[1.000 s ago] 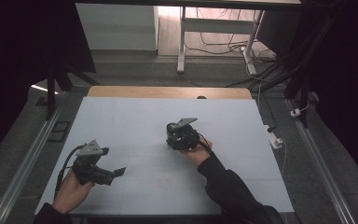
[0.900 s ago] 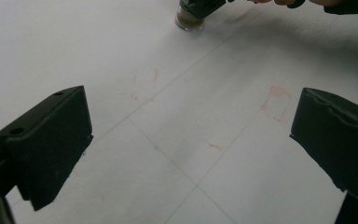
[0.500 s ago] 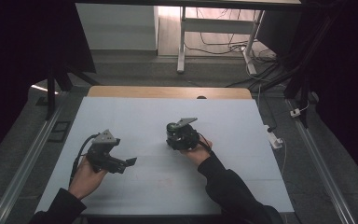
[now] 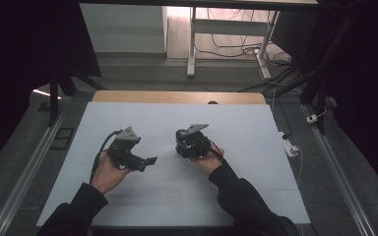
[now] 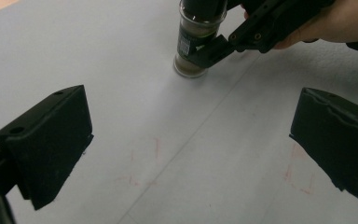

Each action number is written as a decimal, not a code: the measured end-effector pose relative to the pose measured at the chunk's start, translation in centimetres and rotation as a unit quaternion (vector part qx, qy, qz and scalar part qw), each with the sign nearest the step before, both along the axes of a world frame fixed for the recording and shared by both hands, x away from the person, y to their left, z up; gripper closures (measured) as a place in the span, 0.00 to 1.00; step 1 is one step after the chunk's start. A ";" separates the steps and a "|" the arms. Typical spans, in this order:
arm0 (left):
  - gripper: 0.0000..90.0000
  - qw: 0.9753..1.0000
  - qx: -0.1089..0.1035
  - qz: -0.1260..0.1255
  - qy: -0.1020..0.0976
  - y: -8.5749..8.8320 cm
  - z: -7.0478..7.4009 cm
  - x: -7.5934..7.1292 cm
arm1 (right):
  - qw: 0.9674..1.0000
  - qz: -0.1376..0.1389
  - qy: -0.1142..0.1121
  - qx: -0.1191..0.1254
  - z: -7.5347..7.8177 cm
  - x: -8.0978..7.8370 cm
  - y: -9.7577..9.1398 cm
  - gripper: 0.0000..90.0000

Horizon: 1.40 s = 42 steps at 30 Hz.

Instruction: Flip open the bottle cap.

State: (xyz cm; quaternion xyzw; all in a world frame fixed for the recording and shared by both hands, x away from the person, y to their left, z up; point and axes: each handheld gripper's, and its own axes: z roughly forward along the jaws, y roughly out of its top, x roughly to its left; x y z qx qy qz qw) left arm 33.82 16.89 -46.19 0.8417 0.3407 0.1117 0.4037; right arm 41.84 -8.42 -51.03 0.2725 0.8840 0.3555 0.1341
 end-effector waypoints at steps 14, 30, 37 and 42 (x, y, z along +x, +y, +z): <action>0.00 1.000 0.009 -0.015 -0.010 -2.2 0.0 2.6 | 1.000 0.001 0.000 0.000 0.0 0.0 0.0 0.58; 0.60 0.998 0.005 -0.057 -0.017 -4.4 -0.3 4.4 | 1.000 0.000 0.000 0.000 0.0 0.0 0.0 0.58; 0.93 0.997 0.020 -0.069 -0.004 -5.6 -0.7 4.5 | 1.000 0.002 -0.002 -0.001 0.0 0.0 0.0 0.58; 0.98 0.997 0.024 -0.068 0.005 -6.1 -1.0 4.8 | 1.000 0.002 -0.002 -0.002 0.0 0.0 0.0 0.58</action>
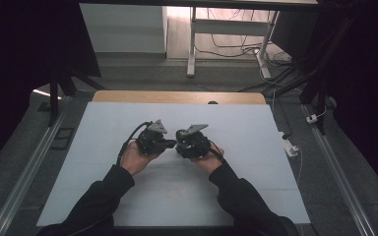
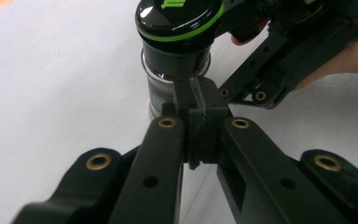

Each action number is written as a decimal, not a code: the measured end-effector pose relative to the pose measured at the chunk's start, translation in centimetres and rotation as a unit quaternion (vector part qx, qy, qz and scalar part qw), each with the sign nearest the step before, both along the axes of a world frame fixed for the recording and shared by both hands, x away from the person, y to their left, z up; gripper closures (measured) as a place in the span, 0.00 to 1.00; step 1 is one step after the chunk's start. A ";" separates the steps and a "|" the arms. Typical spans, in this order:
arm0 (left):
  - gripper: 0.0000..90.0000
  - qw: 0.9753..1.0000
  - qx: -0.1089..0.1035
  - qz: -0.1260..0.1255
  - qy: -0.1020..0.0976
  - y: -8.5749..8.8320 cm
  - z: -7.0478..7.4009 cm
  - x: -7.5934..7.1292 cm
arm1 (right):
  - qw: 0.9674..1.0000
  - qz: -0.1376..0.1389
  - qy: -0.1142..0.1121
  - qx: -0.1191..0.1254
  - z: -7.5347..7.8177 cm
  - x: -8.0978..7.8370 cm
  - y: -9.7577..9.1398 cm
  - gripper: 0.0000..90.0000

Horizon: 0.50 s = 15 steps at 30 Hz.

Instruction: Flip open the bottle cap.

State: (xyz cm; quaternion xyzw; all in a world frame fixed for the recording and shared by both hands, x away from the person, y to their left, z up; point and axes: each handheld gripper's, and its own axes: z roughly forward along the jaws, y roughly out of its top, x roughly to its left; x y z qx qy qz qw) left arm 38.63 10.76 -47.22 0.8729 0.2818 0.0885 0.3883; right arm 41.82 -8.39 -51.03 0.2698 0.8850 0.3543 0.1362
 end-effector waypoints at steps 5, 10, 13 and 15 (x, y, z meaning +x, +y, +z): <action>0.98 1.000 0.004 0.007 0.002 -0.4 -0.3 0.2 | 1.000 0.001 -0.001 0.000 0.0 0.0 0.0 0.58; 0.98 1.000 0.004 0.010 -0.002 -0.5 -0.2 0.1 | 1.000 -0.001 0.001 0.003 0.0 0.0 0.0 0.58; 0.99 1.000 -0.001 0.013 -0.002 -0.3 0.0 0.2 | 1.000 -0.001 0.000 0.003 0.0 0.0 0.0 0.58; 0.99 1.000 -0.005 0.014 -0.001 -0.2 0.2 0.2 | 1.000 -0.001 0.000 0.003 0.0 0.0 0.0 0.58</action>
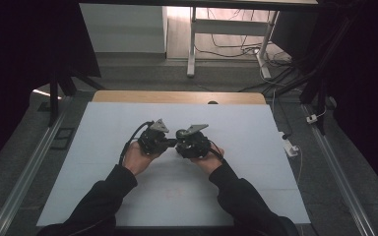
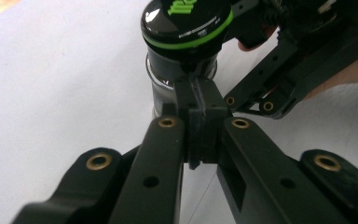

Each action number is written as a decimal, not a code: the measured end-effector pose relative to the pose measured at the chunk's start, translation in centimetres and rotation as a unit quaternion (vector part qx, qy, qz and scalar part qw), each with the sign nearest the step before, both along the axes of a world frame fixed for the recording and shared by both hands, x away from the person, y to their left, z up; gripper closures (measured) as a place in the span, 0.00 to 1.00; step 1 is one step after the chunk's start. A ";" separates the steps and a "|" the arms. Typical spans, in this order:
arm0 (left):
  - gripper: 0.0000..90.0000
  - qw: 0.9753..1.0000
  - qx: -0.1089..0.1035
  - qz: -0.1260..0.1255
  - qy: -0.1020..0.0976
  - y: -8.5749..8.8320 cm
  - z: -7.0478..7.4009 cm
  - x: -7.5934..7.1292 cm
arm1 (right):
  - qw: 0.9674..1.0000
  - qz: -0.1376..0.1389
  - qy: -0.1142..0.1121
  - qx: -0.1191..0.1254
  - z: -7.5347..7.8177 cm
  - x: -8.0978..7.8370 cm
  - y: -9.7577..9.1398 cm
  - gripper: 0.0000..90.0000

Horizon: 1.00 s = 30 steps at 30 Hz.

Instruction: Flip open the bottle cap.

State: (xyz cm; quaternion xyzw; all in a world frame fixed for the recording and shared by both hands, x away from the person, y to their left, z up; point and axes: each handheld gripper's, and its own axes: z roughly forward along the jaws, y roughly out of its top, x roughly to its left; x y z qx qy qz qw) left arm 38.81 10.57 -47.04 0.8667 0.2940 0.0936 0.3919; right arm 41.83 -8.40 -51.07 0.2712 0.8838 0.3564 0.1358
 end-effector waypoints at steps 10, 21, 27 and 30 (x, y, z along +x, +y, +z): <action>0.99 1.000 -0.009 -0.008 0.009 0.0 0.8 -0.1 | 1.000 0.000 0.000 0.001 0.0 0.0 0.0 0.58; 0.99 1.000 -0.015 -0.006 0.008 0.1 1.1 -0.2 | 1.000 0.000 0.000 0.000 0.0 0.0 0.0 0.58; 0.99 1.000 -0.019 -0.004 0.009 -0.2 1.4 -0.1 | 1.000 0.000 -0.002 -0.002 -0.1 -0.1 0.0 0.58; 0.99 1.000 -0.021 -0.003 0.011 -0.2 1.4 0.0 | 1.000 0.000 -0.001 -0.001 -0.1 0.0 0.0 0.58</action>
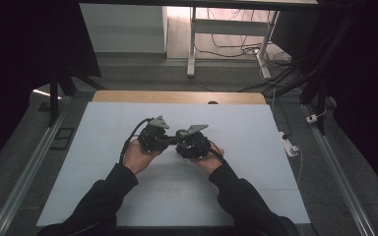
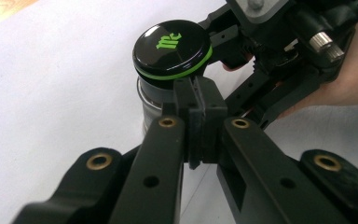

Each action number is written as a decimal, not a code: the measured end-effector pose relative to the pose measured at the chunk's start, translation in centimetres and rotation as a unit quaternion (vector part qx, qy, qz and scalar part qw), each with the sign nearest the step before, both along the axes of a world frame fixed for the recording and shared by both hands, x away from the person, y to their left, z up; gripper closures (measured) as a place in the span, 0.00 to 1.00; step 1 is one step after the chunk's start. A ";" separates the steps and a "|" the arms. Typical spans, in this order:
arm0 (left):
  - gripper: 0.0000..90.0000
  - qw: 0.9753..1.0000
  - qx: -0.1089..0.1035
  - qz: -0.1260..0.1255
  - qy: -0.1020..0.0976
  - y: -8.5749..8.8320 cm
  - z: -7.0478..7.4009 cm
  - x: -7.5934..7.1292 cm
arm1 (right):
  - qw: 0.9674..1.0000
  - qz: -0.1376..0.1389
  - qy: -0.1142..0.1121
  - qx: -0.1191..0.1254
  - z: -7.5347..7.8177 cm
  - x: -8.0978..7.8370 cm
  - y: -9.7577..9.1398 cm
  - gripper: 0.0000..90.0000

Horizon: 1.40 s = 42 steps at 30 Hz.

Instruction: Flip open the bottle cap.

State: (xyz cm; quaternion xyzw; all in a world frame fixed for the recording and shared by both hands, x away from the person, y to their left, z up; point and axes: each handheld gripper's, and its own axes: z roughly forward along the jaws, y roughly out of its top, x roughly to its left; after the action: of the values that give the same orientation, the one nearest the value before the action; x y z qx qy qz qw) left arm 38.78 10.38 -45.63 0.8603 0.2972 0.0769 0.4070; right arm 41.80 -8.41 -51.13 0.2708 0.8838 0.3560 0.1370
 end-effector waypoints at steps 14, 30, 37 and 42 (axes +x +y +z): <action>0.99 1.000 -0.005 0.010 -0.006 0.2 0.6 0.4 | 1.000 0.000 0.000 -0.001 0.0 0.0 0.0 0.58; 0.99 0.999 -0.003 0.040 -0.013 0.6 1.5 1.9 | 1.000 0.003 0.000 -0.003 0.0 0.0 0.0 0.58; 0.99 0.999 0.007 0.045 -0.014 0.7 1.3 2.4 | 1.000 0.004 0.000 -0.002 0.0 0.0 0.0 0.58; 0.98 0.999 0.012 0.037 -0.018 0.7 1.3 2.0 | 1.000 0.007 0.000 -0.005 0.0 0.1 0.0 0.58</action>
State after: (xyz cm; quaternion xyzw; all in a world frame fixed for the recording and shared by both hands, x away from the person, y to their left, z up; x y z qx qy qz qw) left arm 40.82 11.09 -44.31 0.8517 0.3205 0.1113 0.3993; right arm 41.92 -8.44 -51.10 0.2637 0.8876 0.3527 0.1353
